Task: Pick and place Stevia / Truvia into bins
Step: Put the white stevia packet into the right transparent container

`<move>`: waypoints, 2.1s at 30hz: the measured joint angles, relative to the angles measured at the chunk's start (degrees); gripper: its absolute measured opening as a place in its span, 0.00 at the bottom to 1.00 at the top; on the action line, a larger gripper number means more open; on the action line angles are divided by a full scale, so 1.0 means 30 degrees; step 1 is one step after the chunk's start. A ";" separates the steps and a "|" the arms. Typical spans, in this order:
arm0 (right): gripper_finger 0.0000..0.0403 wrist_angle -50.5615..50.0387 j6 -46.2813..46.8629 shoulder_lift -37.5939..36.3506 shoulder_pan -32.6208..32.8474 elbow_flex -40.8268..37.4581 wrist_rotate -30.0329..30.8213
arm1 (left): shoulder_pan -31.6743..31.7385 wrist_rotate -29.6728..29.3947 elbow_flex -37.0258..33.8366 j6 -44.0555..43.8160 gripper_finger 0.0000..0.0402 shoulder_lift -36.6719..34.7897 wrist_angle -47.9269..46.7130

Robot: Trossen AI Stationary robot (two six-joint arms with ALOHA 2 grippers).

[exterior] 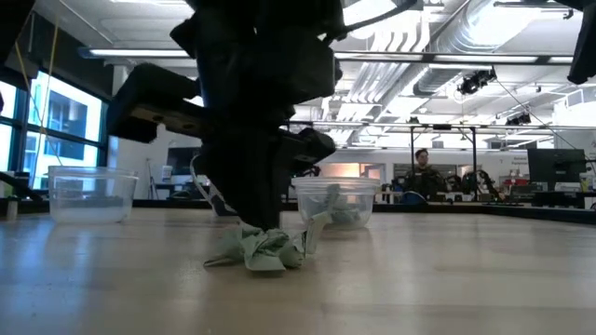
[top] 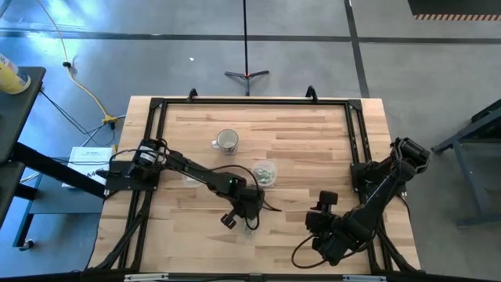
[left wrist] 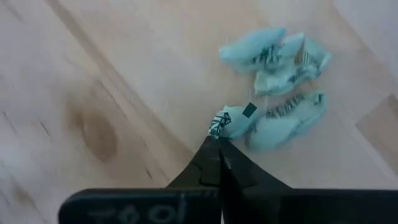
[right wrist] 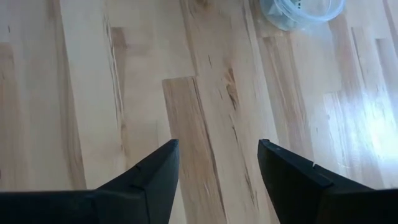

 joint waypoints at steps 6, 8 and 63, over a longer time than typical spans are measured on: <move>0.50 -0.0186 0.0357 0.0000 0.0000 0.0005 0.0298 | 0.0102 -0.2010 0.2662 -0.1536 0.06 -0.0367 -0.3290; 0.50 -0.0344 0.0367 0.0000 0.0000 0.0000 0.0478 | 0.0109 -0.2681 0.3741 -0.1543 0.06 -0.0820 -0.3817; 0.52 0.6236 -0.6236 0.0102 0.0220 -0.1610 0.0529 | -0.3931 -0.3650 0.3130 -0.3035 0.42 -0.0997 -0.3321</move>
